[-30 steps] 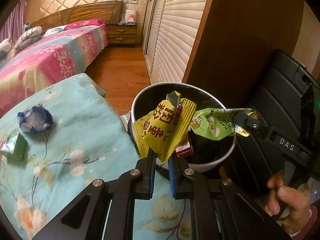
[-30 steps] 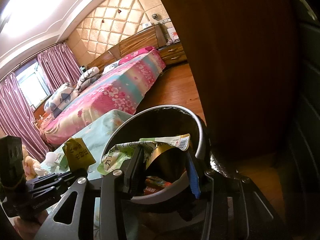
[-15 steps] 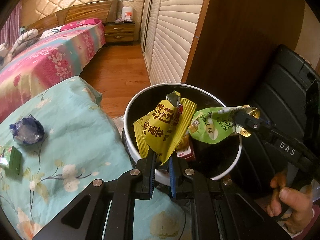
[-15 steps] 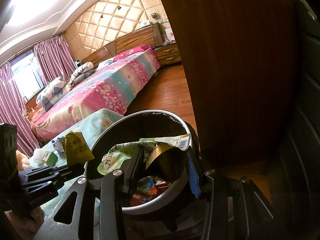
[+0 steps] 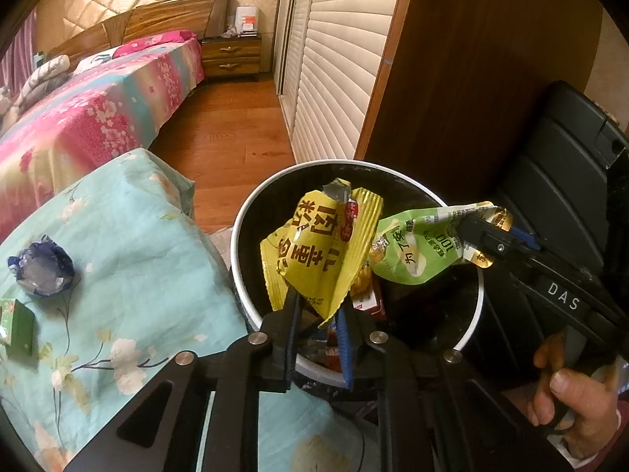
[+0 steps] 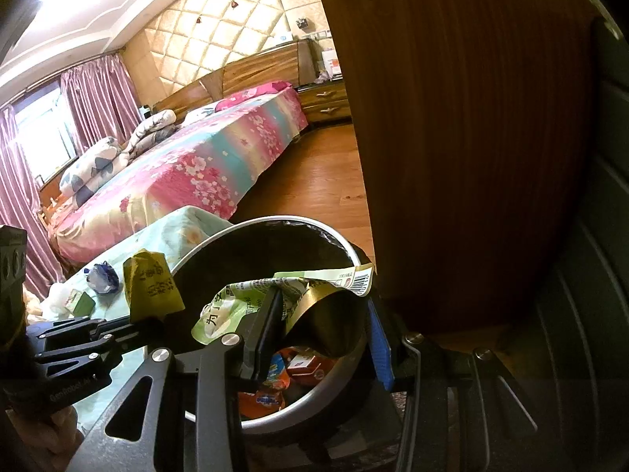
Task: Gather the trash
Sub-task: 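Carry the yellow bag and green pouch over the bin and release both, then move both open tools back toward the tissue and green carton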
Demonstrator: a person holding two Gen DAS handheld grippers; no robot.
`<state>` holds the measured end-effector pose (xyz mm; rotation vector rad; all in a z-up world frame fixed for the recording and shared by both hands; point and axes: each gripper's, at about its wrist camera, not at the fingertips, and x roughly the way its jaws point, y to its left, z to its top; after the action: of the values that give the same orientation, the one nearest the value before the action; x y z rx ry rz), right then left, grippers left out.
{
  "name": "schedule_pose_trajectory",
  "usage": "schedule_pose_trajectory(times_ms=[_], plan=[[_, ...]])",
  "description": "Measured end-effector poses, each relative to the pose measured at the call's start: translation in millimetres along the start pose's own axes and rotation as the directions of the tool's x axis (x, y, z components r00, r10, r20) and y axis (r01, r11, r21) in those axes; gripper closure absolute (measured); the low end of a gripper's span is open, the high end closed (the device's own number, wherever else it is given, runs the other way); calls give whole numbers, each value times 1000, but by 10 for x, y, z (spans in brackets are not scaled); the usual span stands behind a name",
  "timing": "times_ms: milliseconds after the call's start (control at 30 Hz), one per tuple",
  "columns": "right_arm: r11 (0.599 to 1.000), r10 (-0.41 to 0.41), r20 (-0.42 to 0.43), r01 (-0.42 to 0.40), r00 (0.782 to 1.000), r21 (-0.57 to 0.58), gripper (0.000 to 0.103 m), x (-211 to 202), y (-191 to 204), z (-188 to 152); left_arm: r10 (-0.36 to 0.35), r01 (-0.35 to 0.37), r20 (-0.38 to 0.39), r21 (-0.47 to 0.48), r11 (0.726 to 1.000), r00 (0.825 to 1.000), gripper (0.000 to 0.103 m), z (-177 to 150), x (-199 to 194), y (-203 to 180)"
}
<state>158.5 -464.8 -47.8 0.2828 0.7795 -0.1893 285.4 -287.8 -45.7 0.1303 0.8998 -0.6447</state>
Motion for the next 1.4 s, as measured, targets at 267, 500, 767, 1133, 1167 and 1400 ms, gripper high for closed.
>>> schedule_pose_trajectory(times_ms=[267,500,767,1133,1167,1400], plan=[[999,24,1,-24,1000,26,48,-9,-26,13,19,-19,32,2,1000,999,54,-36,-111,-8],[999,41,6,-42,999,30,39,-66,33,-8,24,-22,38,-66,998,999,53,-223,-246,180],[996,88,18,-88,996,12,15,-194,291,-99,59,-51,49,-146,988,997,48,-533,-524,423],[984,171,-13,-171,985,-48,12,-270,865,-307,134,-117,56,-247,962,989,47,-979,-936,809],[982,178,-15,-179,984,-54,12,-274,913,-320,139,-121,55,-255,959,989,47,-1011,-982,845],[964,235,-51,-240,971,-112,12,-228,1313,-444,186,-162,44,-321,933,982,47,-1289,-1247,1137]])
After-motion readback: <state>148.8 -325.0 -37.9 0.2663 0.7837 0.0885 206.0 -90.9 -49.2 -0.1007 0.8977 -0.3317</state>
